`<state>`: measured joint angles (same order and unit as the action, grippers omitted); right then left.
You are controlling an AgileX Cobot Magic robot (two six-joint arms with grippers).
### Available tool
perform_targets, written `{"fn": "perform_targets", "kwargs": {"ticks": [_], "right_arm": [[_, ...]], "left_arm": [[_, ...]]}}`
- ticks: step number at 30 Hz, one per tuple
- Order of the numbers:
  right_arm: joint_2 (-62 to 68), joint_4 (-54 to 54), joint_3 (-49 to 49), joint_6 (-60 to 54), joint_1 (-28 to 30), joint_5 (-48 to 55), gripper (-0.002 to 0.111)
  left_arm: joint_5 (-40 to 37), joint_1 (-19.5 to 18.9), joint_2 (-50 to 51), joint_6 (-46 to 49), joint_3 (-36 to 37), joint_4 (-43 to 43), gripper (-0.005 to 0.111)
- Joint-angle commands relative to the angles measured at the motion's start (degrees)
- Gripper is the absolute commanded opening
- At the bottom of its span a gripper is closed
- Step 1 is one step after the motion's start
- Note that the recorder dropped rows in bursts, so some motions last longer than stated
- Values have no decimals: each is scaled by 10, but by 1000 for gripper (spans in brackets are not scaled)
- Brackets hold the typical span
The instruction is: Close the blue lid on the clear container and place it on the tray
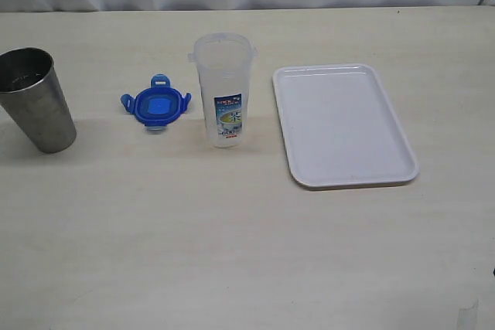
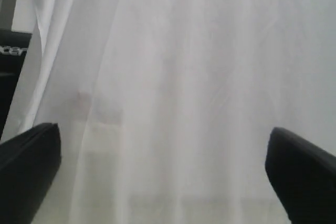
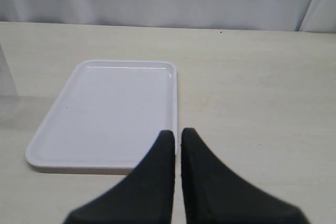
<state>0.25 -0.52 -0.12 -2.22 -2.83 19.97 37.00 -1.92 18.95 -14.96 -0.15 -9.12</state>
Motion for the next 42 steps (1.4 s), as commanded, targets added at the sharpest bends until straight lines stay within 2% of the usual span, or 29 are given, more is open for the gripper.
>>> {"fn": "perform_targets", "kwargs": {"ticks": [1,8,17,27,42], "right_arm": [[-3,-2,1,0,3,-2,5],[-3,-2,1,0,3,-2,5],[-3,-2,1,0,3,-2,5],[-3,-2,1,0,3,-2,5],[-3,-2,1,0,3,-2,5]], "left_arm": [[35,0,89,1,-2,-9,102],[126,0,302,48,-2,-23,102],[328,0,562,74,-2,-23,102],[330,0,727,84,-49,-22,102],[330,0,834,104,-114,-12,102]]}}
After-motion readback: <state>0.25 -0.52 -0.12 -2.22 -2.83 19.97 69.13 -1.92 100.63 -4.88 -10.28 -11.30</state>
